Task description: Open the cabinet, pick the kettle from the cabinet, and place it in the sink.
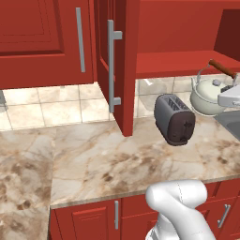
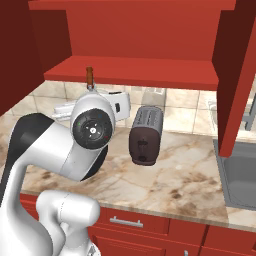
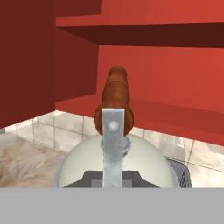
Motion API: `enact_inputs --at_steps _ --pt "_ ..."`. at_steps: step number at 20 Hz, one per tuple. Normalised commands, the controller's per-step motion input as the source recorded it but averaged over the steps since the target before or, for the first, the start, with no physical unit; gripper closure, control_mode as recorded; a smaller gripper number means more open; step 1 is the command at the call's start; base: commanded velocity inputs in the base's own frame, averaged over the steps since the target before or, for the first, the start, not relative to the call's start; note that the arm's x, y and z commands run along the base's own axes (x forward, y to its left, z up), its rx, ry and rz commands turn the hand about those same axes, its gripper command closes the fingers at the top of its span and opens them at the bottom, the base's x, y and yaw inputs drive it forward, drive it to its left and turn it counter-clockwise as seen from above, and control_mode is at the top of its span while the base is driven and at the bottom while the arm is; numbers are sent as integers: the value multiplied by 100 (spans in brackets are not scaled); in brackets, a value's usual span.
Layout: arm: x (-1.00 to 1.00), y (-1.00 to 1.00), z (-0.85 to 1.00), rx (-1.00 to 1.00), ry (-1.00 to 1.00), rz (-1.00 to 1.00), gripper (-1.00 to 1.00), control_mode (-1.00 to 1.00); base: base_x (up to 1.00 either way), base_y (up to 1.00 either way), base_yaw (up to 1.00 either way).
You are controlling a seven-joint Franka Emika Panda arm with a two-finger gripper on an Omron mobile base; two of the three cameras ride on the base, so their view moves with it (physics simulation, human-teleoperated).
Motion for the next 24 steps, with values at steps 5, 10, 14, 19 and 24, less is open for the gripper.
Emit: enact_inputs --at_steps 5,10,14,19,24 --pt "-8 15 -24 0 9 0 100 -100 0 0 0" --pt "0 13 -32 0 11 -1 100 -100 0 0 0" --pt "0 17 -36 0 11 -3 100 -100 0 0 0" --pt "0 14 -37 0 12 -3 100 -100 0 0 0" --pt "1 8 -31 1 7 -2 100 -100 0 0 0"
